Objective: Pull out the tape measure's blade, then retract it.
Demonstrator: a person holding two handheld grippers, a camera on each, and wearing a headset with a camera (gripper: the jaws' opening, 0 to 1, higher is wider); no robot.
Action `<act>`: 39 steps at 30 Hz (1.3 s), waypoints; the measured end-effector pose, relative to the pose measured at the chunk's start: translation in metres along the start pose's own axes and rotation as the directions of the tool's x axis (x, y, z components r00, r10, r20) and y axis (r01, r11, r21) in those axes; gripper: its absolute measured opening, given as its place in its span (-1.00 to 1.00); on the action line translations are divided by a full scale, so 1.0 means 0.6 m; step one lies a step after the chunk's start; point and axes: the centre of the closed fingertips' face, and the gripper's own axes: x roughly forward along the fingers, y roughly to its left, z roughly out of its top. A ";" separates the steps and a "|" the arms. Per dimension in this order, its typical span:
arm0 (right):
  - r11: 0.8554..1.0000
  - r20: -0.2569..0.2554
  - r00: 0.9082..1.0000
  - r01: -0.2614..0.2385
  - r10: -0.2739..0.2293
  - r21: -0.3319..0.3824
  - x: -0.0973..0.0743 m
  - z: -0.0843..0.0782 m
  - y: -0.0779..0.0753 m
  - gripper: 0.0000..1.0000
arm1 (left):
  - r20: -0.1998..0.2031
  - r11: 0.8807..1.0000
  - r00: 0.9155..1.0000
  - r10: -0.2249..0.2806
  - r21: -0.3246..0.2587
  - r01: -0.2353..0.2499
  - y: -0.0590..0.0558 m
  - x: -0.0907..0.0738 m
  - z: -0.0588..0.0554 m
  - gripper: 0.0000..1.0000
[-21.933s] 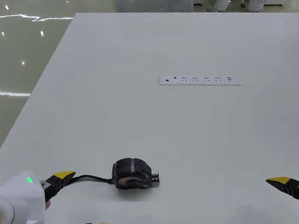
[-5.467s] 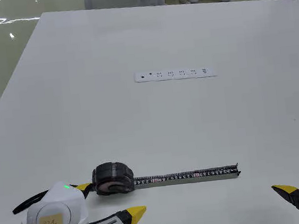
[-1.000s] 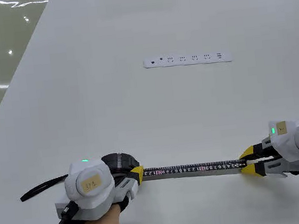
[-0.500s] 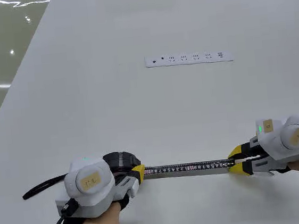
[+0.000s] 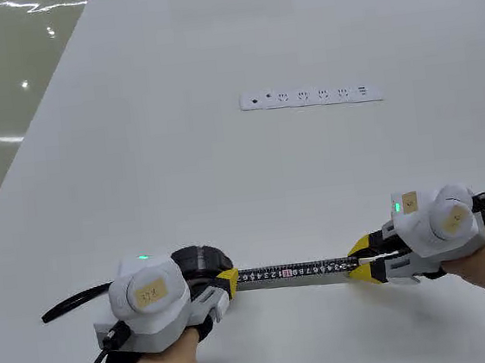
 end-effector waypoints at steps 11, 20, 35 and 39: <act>1.000 0.023 1.000 -0.018 0.018 0.008 0.021 0.026 0.007 -0.78 | -0.002 1.000 1.000 -0.002 -0.001 0.002 0.000 0.000 0.000 0.08; 0.999 0.044 0.998 -0.040 0.040 0.009 0.048 0.053 0.012 -0.78 | -0.004 1.000 1.000 -0.002 -0.005 0.001 0.001 0.000 0.001 0.08; 0.998 0.071 0.995 -0.064 0.064 0.003 0.082 0.094 0.025 -0.79 | -0.007 1.000 1.000 -0.002 -0.009 0.002 0.001 0.000 0.001 0.08; 0.997 0.072 0.995 -0.071 0.070 0.001 0.089 0.103 0.026 -0.79 | -0.007 1.000 1.000 -0.002 -0.010 0.002 0.002 0.001 0.001 0.08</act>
